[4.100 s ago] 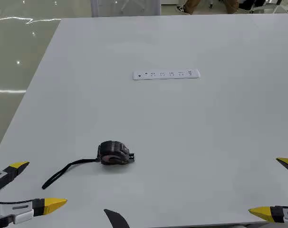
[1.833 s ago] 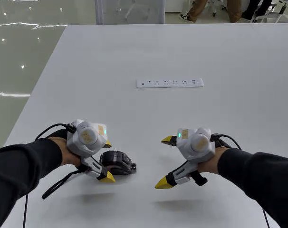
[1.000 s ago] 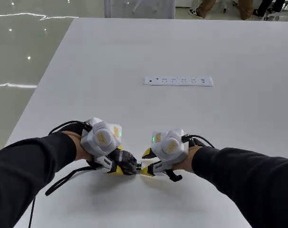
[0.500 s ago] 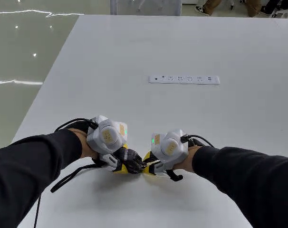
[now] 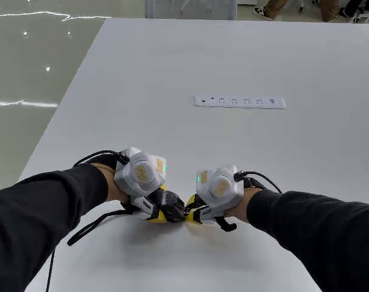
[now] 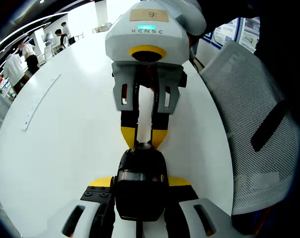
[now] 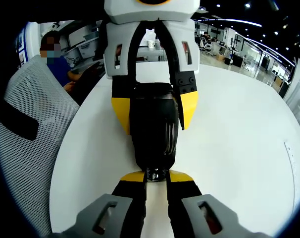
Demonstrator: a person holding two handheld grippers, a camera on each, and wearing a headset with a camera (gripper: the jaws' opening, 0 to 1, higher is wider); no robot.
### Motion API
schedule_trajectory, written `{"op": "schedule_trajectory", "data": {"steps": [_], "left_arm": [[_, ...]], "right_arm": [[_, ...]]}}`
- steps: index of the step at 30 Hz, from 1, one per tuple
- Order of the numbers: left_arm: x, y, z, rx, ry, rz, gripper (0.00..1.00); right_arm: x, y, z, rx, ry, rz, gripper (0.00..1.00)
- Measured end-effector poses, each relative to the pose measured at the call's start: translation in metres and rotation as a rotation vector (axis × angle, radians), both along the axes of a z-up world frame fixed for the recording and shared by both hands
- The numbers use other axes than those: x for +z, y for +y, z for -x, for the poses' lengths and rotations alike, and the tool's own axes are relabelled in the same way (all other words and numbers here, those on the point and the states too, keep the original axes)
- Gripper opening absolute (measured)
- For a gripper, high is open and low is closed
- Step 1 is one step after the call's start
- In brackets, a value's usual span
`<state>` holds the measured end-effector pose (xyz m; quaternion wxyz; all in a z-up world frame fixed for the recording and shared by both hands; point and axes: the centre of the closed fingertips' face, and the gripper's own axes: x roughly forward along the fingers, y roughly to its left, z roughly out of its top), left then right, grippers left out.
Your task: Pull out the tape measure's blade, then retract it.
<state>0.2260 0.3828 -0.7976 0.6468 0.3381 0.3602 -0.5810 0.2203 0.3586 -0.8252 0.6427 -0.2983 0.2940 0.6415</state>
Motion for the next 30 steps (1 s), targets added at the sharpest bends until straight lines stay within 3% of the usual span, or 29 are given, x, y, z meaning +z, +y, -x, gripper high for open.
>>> {"op": "schedule_trajectory", "data": {"steps": [4,16,30], "left_arm": [[0.0,0.002,-0.001,-0.012,-0.014,-0.003,0.34],[0.0,0.002,-0.001,-0.026,-0.015,0.0,0.34],[0.0,0.002,0.0,-0.036,-0.024,0.0,0.34]], "right_arm": [[0.0,-0.001,-0.005,0.003,-0.031,0.006,0.11],[-0.001,-0.005,-0.004,-0.017,0.001,0.005,0.1],[-0.001,-0.017,-0.002,-0.044,0.003,0.015,0.11]]}}
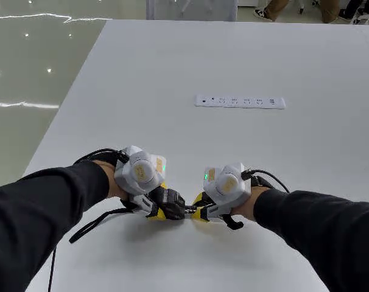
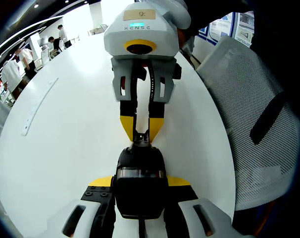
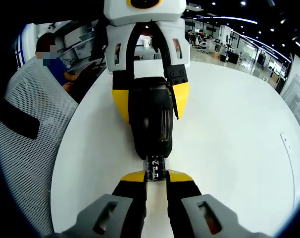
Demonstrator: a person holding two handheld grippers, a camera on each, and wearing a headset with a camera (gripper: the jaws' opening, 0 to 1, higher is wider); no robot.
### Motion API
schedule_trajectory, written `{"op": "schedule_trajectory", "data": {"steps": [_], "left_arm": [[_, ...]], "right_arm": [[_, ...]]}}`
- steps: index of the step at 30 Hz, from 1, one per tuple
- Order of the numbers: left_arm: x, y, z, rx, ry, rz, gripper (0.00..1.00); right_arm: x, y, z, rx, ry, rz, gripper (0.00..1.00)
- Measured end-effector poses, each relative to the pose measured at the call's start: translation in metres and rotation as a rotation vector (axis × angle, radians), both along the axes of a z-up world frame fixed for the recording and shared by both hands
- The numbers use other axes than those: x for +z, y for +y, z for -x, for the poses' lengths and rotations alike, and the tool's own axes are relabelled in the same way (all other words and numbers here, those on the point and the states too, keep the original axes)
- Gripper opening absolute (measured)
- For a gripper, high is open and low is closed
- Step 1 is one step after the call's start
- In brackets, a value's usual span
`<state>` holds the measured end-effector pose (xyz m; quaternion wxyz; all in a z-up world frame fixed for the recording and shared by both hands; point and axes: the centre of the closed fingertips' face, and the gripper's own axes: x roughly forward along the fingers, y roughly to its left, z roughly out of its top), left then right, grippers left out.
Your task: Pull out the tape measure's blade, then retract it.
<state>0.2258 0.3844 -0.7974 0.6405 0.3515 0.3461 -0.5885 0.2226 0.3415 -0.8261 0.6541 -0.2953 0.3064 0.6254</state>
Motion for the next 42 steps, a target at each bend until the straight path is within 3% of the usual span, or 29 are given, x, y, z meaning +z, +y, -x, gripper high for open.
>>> {"op": "schedule_trajectory", "data": {"steps": [16,42], "left_arm": [[-0.001,-0.001,0.0,0.027,0.013,0.0,0.34],[-0.001,-0.002,0.002,0.023,0.0,0.001,0.34]], "right_arm": [[0.0,-0.029,-0.004,-0.041,0.013,0.011,0.11],[0.0,-0.063,0.003,-0.065,0.031,0.02,0.11]]}}
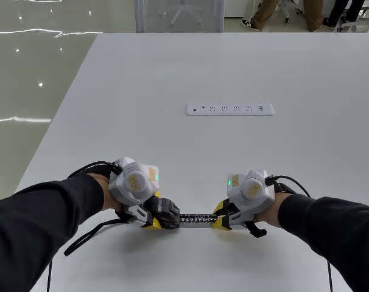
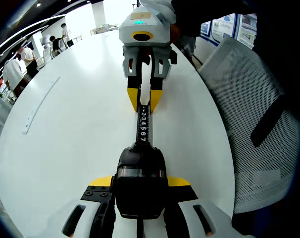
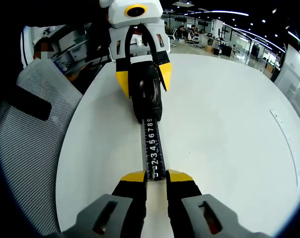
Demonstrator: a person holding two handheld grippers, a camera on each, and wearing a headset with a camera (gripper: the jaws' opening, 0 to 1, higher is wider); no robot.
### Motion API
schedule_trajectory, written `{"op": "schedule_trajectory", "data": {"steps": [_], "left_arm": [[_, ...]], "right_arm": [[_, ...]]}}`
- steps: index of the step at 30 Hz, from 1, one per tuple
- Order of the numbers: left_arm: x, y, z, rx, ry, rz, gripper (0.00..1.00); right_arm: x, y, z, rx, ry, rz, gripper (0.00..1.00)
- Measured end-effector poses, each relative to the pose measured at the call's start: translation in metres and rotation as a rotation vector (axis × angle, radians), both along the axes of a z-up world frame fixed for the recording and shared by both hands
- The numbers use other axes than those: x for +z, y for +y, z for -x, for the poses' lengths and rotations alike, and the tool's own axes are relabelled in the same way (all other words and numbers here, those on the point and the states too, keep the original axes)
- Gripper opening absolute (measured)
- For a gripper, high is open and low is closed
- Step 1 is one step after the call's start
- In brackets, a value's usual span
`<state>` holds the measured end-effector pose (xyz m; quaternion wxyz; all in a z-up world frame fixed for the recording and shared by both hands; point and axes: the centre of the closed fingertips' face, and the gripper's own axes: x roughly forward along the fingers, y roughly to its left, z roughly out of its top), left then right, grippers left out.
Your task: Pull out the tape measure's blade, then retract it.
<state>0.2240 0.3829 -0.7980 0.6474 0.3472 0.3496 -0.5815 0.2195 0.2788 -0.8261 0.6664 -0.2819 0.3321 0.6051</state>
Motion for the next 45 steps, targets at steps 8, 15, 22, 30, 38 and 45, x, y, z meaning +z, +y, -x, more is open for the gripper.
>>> {"op": "schedule_trajectory", "data": {"steps": [8,15,22,30,38,45], "left_arm": [[0.0,0.0,0.0,0.01,0.008,0.002,0.34],[0.0,0.0,0.0,0.013,0.008,0.001,0.34],[0.0,-0.001,0.001,0.016,0.011,0.002,0.34],[0.0,0.0,0.001,0.02,0.011,0.002,0.34],[0.0,-0.001,0.001,0.021,0.013,0.002,0.34],[-0.001,-0.001,0.001,0.023,0.013,0.002,0.34]], "right_arm": [[0.0,-0.012,-0.003,-0.013,0.0,0.004,0.11],[0.0,-0.024,-0.004,-0.023,0.002,0.009,0.11],[-0.001,-0.033,-0.004,-0.027,0.001,0.015,0.11],[-0.001,-0.044,-0.005,-0.036,0.002,0.02,0.11],[-0.001,-0.056,-0.006,-0.045,0.005,0.027,0.11],[-0.001,-0.068,-0.006,-0.054,0.005,0.032,0.11]]}}
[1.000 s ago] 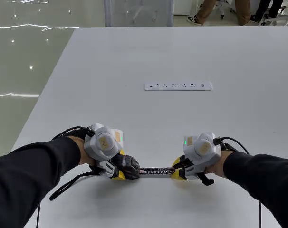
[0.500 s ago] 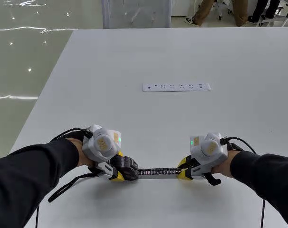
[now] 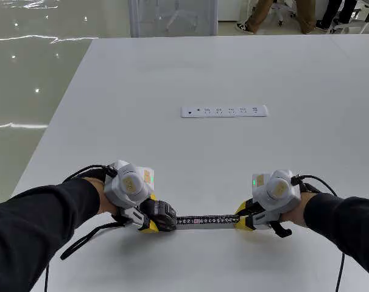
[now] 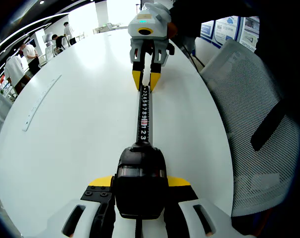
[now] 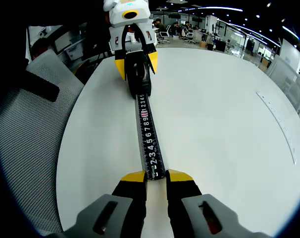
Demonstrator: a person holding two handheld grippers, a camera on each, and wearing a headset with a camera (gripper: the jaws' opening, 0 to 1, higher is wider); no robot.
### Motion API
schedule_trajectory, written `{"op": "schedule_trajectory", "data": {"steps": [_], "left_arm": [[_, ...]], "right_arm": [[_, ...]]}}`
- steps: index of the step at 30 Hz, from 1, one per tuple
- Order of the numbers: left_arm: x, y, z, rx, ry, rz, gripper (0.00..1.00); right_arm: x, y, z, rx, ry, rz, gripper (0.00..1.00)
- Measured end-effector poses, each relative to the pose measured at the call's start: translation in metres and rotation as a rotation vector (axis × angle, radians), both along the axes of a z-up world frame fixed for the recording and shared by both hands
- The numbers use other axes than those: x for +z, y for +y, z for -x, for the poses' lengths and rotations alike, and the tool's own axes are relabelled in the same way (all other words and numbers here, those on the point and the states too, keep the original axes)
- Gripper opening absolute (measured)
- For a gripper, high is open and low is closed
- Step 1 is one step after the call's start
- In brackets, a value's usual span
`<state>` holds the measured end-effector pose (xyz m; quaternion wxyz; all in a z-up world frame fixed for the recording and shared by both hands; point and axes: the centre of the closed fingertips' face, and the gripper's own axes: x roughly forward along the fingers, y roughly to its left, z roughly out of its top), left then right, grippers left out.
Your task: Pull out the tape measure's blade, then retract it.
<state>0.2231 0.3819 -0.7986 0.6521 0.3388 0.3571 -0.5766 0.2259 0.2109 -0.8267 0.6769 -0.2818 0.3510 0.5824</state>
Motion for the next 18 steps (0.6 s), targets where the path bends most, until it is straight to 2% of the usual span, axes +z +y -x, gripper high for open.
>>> {"op": "schedule_trajectory", "data": {"steps": [18], "left_arm": [[0.0,-0.001,0.0,0.011,0.003,0.007,0.34]], "right_arm": [[0.002,-0.028,0.001,-0.024,-0.004,0.014,0.11]]}}
